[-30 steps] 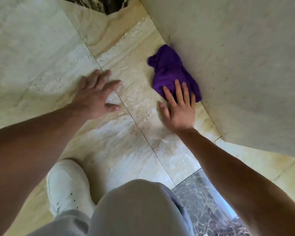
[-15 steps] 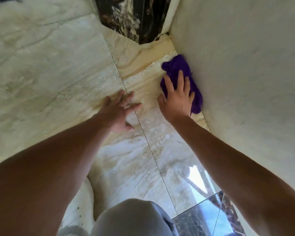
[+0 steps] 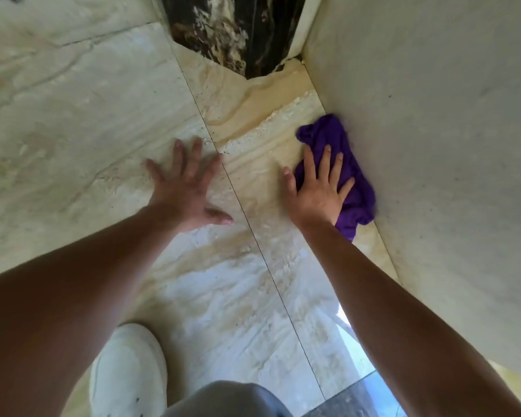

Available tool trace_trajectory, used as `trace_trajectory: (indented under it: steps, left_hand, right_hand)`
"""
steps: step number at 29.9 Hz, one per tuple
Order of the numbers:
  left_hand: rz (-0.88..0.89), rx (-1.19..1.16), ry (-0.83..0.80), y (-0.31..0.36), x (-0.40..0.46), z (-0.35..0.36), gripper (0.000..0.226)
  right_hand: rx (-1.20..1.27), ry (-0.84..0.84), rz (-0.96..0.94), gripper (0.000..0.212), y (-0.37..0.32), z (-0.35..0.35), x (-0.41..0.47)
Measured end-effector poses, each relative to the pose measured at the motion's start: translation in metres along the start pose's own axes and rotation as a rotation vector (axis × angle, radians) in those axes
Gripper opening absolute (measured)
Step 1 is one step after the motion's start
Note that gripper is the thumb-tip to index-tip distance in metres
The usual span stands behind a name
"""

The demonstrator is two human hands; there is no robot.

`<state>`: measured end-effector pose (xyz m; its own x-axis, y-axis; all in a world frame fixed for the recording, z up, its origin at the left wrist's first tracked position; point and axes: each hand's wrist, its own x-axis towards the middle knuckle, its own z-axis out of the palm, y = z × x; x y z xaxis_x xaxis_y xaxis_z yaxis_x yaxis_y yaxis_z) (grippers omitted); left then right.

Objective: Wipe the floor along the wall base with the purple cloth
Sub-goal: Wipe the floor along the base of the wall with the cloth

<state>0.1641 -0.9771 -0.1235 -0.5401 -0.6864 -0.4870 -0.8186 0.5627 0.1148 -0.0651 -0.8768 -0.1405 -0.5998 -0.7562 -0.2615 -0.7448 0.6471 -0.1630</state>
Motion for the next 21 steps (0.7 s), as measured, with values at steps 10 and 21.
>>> trace_trajectory:
  steps: [10, 21]
  left_hand:
    - [-0.001, -0.054, 0.04, -0.01, 0.007, 0.013, 0.137]
    - [-0.049, 0.004, -0.207, -0.037, 0.042, -0.087, 0.125]
  right_hand:
    - [0.014, -0.002, -0.164, 0.067, -0.081, -0.017, 0.121]
    - [0.044, -0.227, 0.118, 0.069, -0.097, -0.09, 0.106]
